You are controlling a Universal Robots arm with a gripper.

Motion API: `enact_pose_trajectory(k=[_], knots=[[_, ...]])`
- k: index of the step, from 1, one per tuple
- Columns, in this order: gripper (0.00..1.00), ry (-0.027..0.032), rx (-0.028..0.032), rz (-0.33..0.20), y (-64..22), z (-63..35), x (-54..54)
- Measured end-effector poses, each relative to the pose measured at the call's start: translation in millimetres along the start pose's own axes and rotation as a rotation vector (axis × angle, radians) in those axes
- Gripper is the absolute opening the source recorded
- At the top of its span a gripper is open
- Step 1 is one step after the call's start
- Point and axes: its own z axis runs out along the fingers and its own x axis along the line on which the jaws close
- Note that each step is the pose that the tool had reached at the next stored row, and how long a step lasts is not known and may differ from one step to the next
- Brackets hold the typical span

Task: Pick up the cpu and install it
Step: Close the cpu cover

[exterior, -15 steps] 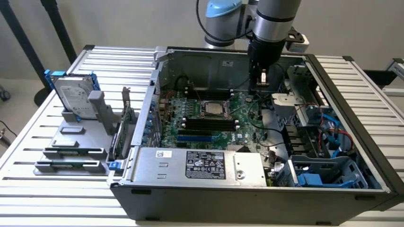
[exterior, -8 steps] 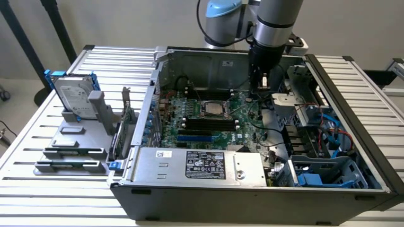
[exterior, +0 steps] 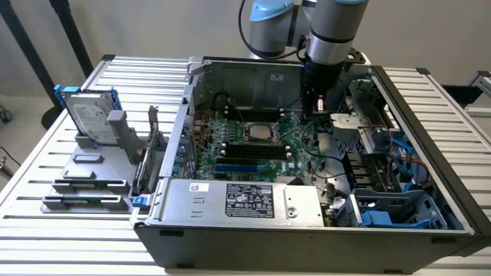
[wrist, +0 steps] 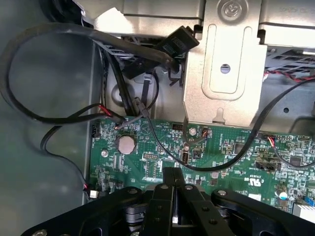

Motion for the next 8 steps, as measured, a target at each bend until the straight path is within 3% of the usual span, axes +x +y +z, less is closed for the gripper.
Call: enact_pose_trajectory(k=[2, 3, 4, 5, 8], knots=[[0.11, 0.0009, 0.0005, 0.005, -0.4, 1.5, 0.0], [0.11, 0.0008, 0.0039, 0.01, -0.6, 1.5, 0.1], [0.11, 0.0012, 0.0124, 0.016, -0.7, 1.5, 0.0], [0.11, 0.002, 0.0256, 0.022, -0.7, 1.6, 0.0], [0.11, 0.0053, 0.0775, 0.038, -0.8, 1.7, 0.1]])
